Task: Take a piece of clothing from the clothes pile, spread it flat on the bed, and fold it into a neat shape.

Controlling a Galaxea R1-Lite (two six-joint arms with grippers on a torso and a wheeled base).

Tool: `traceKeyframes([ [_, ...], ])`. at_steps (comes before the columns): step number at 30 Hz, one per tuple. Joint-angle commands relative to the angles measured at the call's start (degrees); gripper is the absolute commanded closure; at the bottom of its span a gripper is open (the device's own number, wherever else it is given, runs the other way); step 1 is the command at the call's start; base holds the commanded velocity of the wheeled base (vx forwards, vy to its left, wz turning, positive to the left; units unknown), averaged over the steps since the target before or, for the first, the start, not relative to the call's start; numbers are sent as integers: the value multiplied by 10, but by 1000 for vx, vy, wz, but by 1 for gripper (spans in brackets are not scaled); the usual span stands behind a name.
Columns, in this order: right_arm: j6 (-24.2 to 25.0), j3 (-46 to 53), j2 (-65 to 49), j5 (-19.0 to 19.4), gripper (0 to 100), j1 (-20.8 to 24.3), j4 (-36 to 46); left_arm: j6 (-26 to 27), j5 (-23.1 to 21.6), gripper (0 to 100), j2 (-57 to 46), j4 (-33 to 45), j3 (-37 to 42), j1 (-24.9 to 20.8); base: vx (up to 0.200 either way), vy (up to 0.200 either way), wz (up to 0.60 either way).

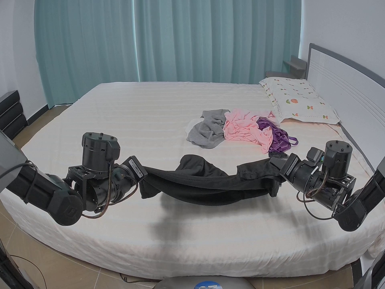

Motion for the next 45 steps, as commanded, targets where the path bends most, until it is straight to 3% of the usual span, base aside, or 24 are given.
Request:
traceKeyframes([
  [1,0,1,2,0,100,1,0,0,0,100,-6,0,0,-1,0,200,0],
  [45,2,-2,7,5,100,4,-13,1,1,100,-6,0,6,0,0,200,0],
])
